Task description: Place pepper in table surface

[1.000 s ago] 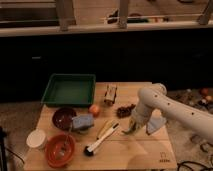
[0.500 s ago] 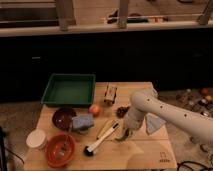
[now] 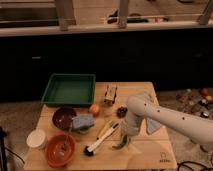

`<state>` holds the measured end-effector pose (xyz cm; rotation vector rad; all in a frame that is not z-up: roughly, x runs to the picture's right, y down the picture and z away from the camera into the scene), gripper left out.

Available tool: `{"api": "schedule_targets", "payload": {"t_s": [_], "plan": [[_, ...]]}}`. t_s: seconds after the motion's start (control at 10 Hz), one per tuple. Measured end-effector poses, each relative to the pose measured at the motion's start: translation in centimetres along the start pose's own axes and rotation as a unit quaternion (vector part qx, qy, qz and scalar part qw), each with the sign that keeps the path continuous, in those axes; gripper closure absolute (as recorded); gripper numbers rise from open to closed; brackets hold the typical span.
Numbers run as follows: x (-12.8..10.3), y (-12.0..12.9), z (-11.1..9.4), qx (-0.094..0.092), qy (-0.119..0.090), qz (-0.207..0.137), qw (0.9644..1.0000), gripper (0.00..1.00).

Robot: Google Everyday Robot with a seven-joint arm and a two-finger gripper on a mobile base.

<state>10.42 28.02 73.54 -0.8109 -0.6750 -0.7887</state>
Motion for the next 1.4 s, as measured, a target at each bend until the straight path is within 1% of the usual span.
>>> {"api": "schedule_targets", "payload": {"t_s": [0.2, 0.3, 0.4, 0.6, 0.7, 1.0, 1.2, 1.4], "plan": [[-0.4, -0.2, 0.1, -0.003, -0.010, -0.006, 0.9999, 0.62], [-0.4, -0.1, 0.2, -0.003, -0.014, -0.006, 0.9999, 0.50], [-0.4, -0.1, 0.2, -0.004, -0.016, -0.007, 0.9998, 0.40], [-0.4, -0.2, 0.4, -0.006, -0.020, -0.009, 0.9997, 0.24], [-0.3, -0.1, 0.5, -0.007, -0.023, -0.008, 0.9997, 0.20], [0.2, 0.0, 0.5, -0.015, -0.023, -0.007, 0.9996, 0.20], [1.1, 0.3, 0.1, -0.022, -0.014, -0.001, 0.9997, 0.20], [2.9, 0.9, -1.0, -0.027, 0.005, 0.015, 0.9995, 0.20]]}}
